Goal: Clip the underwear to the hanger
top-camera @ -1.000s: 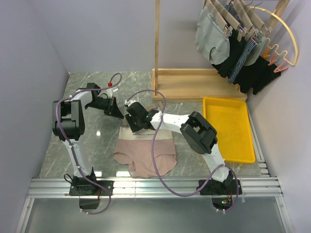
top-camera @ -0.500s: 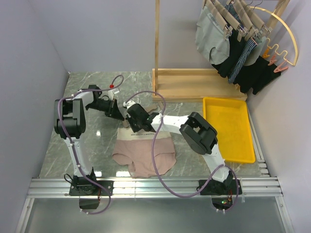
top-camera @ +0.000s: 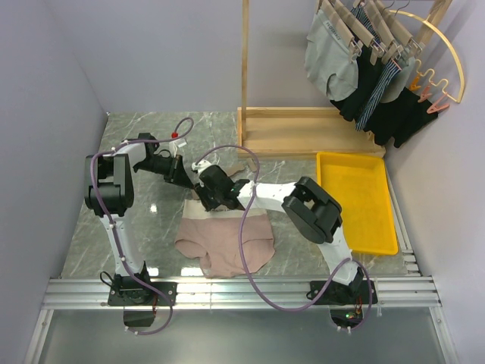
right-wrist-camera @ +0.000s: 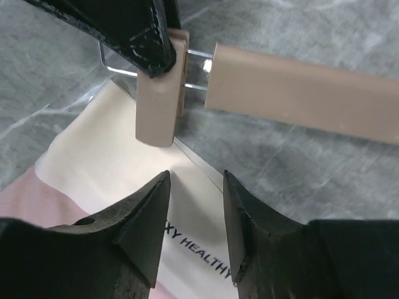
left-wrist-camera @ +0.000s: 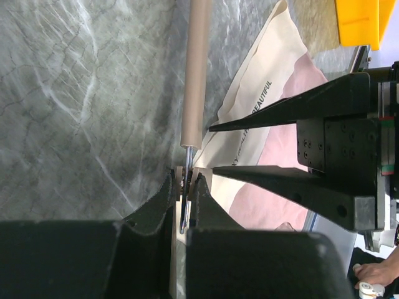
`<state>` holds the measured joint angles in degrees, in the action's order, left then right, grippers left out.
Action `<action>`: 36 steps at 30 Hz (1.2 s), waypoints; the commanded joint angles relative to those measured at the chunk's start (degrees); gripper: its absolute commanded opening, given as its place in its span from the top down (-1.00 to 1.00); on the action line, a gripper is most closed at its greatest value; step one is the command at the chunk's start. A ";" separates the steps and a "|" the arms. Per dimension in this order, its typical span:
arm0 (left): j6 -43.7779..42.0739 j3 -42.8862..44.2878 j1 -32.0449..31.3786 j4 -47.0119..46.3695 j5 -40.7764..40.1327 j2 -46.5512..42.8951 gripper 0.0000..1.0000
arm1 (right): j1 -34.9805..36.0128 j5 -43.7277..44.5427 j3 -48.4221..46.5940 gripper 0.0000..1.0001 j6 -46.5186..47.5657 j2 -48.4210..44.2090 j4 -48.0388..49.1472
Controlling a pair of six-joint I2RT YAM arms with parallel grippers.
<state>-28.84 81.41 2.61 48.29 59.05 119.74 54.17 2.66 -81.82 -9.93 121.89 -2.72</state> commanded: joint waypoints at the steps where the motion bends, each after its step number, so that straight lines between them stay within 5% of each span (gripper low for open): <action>1: -0.52 1.91 0.55 -0.22 -1.83 -1.00 0.99 | 0.76 1.91 -1.85 0.04 -3.33 -3.32 -2.72; 20: -1.31 2.44 1.25 1.10 -2.44 -0.92 0.99 | 2.34 4.90 -9.93 0.01 -2.99 7.92 -12.22; 23: -1.66 2.62 1.34 1.71 -2.62 -0.65 0.99 | 2.43 3.15 -10.81 0.27 -2.72 9.33 -14.15; 24: -1.83 2.70 1.43 1.72 -2.62 -0.65 0.99 | 2.34 2.54 -11.08 0.63 -2.64 9.68 -14.41; 26: -1.92 2.79 1.69 1.89 -2.88 -0.48 0.99 | 2.34 0.70 -11.08 0.95 -2.29 10.12 -14.77; 36: -5.26 2.97 2.31 4.35 -1.92 -0.03 0.99 | 2.43 -2.04 -3.70 1.00 1.14 1.70 -3.35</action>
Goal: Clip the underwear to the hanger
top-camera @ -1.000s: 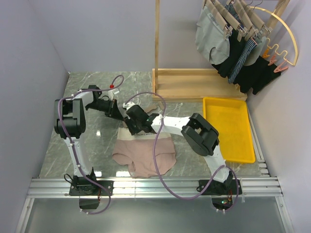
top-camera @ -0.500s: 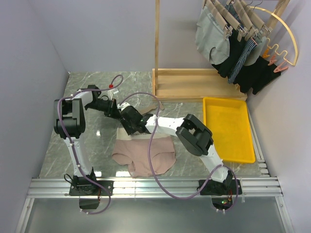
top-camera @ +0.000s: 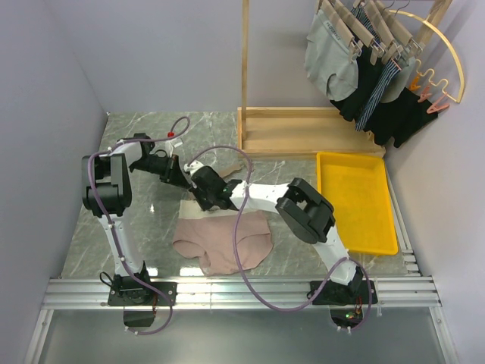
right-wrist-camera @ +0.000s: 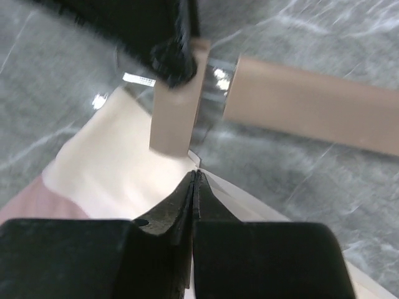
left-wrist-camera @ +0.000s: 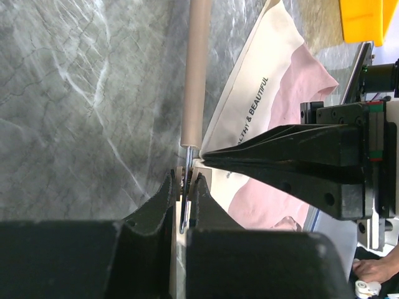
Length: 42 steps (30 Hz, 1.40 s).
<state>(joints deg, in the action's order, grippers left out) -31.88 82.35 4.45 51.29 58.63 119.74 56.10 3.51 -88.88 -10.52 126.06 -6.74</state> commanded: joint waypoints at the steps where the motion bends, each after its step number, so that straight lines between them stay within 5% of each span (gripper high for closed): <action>1: -2.40 2.12 0.47 1.45 -1.42 -0.04 0.99 | 0.68 -2.98 4.41 1.00 2.08 -3.18 1.64; 16: -8.73 4.14 0.47 6.63 2.80 2.16 0.99 | 1.91 0.18 10.40 1.00 7.18 -9.52 10.70; 42: -13.64 5.90 -0.49 9.27 5.88 3.39 0.99 | 2.17 0.71 7.32 1.00 10.00 -11.98 12.10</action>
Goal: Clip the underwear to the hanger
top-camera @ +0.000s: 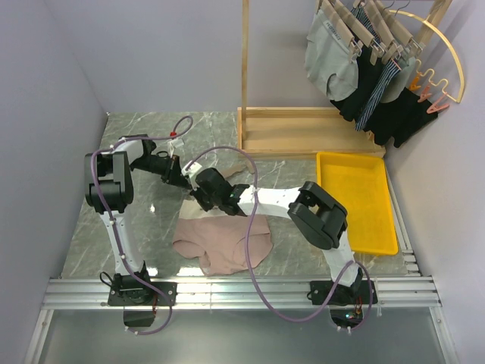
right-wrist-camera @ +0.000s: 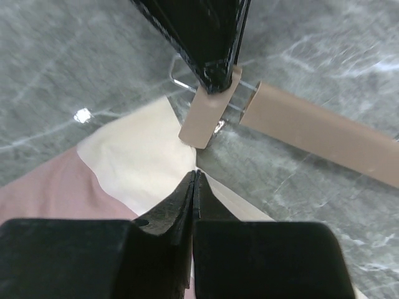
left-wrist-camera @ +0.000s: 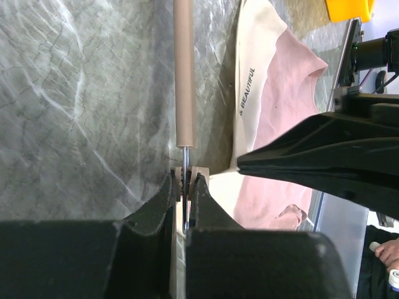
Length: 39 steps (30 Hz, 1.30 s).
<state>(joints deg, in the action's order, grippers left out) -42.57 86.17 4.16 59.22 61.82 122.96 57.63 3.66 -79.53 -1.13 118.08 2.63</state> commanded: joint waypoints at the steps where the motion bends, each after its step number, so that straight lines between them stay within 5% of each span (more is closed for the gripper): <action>1: -3.48 2.33 -0.21 2.47 3.21 0.44 0.99 | 0.65 0.56 -2.04 1.00 0.60 -4.17 2.73; 39: -19.48 6.64 0.93 17.16 10.59 3.87 0.99 | 0.73 2.32 -0.28 1.00 3.85 -2.24 2.11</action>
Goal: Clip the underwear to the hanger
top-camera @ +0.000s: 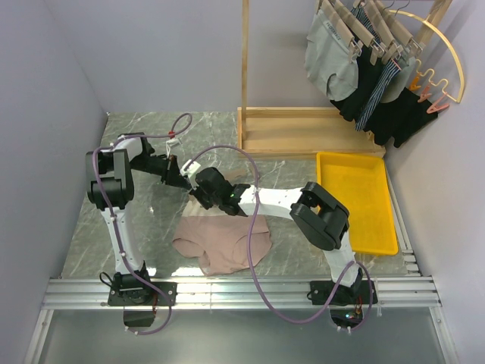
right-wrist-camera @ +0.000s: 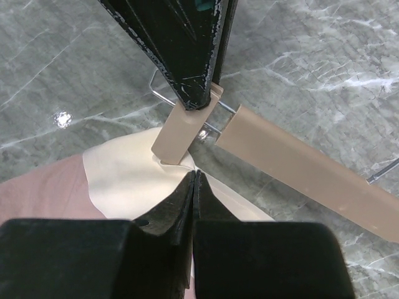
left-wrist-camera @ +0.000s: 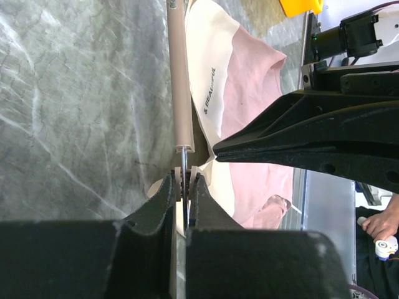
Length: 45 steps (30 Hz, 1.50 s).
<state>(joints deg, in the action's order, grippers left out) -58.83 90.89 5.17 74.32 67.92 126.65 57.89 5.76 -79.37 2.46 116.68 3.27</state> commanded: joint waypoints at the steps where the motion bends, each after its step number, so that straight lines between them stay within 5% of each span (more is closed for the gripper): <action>1: -3.31 2.01 -0.16 2.05 4.59 0.18 0.99 | 0.47 0.13 -0.52 1.00 0.18 -0.84 1.48; 45: -7.08 2.19 0.20 4.16 5.82 -3.86 0.99 | 0.47 -0.05 -0.17 1.00 0.97 -0.67 1.92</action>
<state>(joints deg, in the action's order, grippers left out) -62.59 93.23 5.72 76.07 71.11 126.82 57.91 5.13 -79.37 2.92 116.68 3.27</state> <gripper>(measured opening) 0.068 0.005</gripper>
